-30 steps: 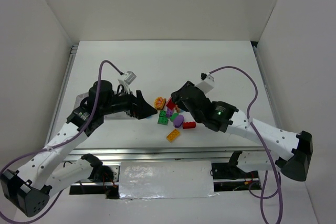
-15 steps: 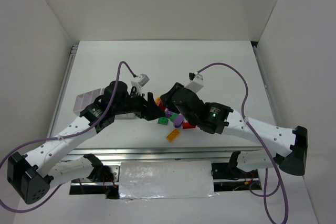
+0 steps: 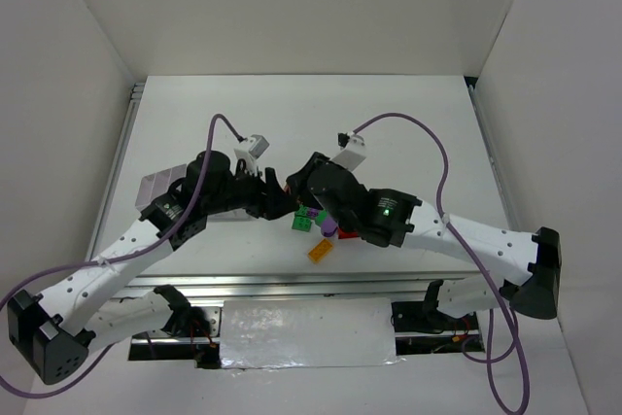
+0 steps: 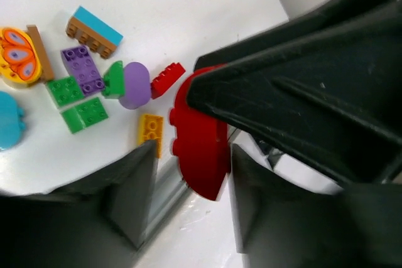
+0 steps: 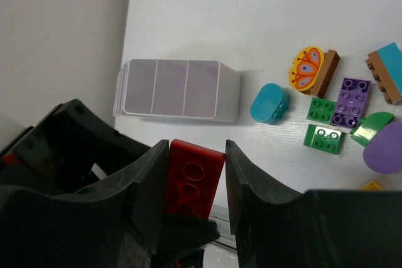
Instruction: Sort the legos into containers by color
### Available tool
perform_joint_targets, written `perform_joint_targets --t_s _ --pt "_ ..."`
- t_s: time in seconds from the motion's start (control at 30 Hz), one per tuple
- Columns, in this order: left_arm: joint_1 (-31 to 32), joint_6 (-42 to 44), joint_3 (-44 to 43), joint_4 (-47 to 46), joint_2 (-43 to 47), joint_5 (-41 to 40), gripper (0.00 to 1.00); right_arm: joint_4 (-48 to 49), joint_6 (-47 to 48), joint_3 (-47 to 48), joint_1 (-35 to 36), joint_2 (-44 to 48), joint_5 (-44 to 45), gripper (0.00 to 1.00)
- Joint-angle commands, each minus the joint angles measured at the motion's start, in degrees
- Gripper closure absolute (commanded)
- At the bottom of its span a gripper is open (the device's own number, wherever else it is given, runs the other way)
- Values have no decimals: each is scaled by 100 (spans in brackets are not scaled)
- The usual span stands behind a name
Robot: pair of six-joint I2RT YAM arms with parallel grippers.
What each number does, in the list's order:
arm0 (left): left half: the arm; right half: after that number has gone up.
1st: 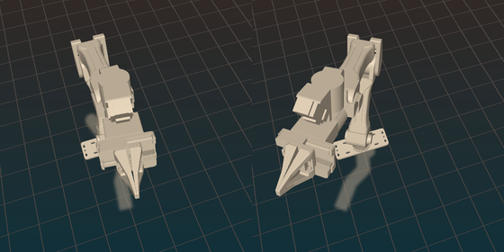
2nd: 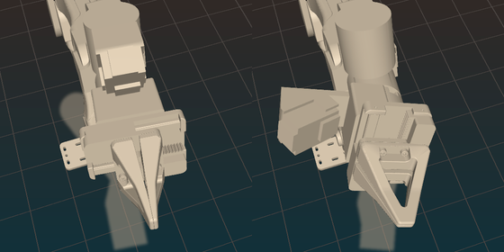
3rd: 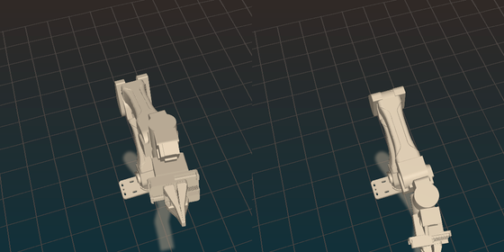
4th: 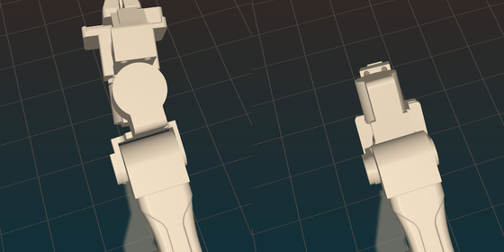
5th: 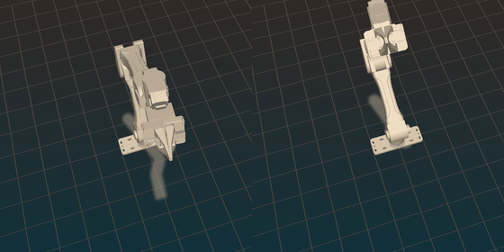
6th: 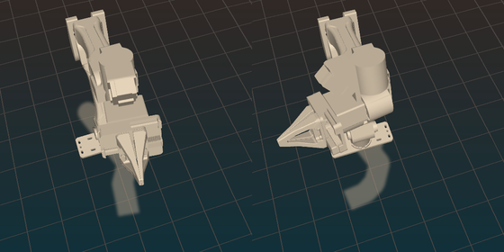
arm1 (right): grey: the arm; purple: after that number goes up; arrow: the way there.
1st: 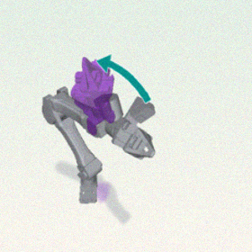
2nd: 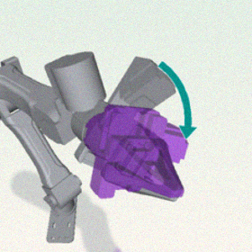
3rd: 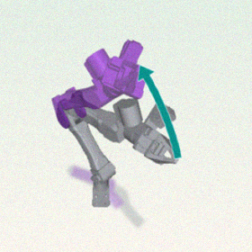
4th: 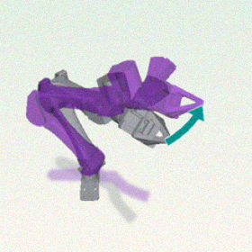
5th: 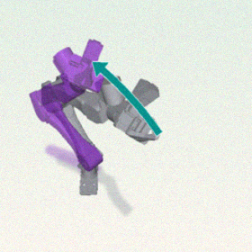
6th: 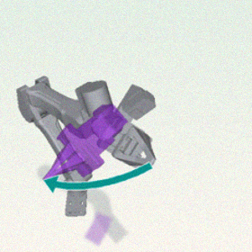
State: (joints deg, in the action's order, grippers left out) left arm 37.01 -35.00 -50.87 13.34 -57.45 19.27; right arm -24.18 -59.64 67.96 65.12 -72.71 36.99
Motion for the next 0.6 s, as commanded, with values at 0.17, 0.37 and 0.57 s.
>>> perform_joint_targets --t_s 0.17,0.37,0.57 --pt "16 20 -204 -192 94 68 80 705 233 -11 53 117 -306 100" --pt "16 -6 -204 -280 67 87 100 994 365 -125 53 64 -614 100" --pt "16 -138 -186 -61 287 -492 100 740 277 -91 -8 169 -334 7"
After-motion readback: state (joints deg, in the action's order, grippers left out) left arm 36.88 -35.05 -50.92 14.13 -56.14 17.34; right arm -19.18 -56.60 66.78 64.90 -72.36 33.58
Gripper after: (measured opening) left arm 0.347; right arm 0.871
